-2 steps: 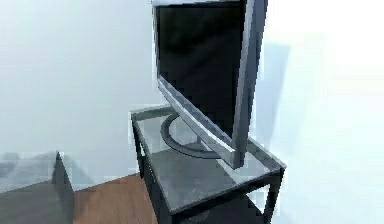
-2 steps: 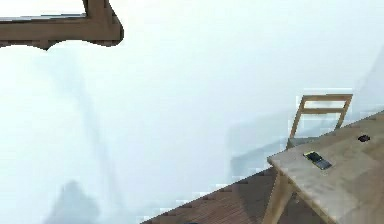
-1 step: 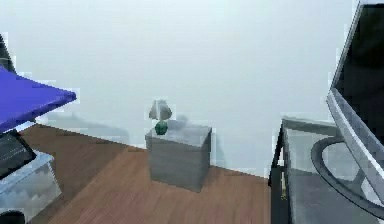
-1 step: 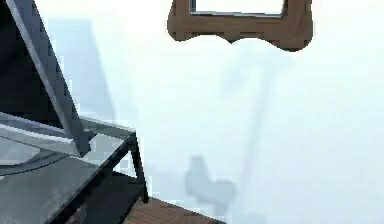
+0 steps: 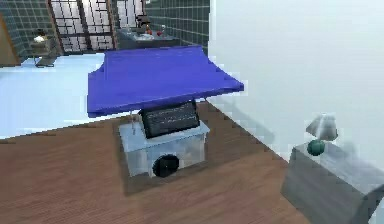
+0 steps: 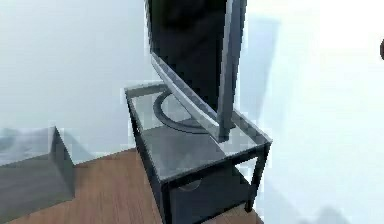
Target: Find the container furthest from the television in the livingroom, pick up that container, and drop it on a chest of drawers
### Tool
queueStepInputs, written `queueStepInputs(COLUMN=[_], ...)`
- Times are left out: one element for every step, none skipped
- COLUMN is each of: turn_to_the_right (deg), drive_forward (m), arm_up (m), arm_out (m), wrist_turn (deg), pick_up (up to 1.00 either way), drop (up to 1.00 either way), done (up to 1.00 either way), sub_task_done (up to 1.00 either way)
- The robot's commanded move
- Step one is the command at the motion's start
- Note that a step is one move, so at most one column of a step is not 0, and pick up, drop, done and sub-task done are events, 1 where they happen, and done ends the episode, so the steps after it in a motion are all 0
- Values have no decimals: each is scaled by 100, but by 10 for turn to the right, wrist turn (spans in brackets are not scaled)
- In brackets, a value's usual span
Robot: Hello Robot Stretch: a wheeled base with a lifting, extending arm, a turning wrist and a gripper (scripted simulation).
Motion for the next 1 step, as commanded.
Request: queueStepInputs(turn_to_the_right=[-450], drive_forward=[0], arm_up=[0], arm_out=[0], wrist_turn=[0], pick_up=[0], drop=[0], done=[0], sub_task_done=[0])
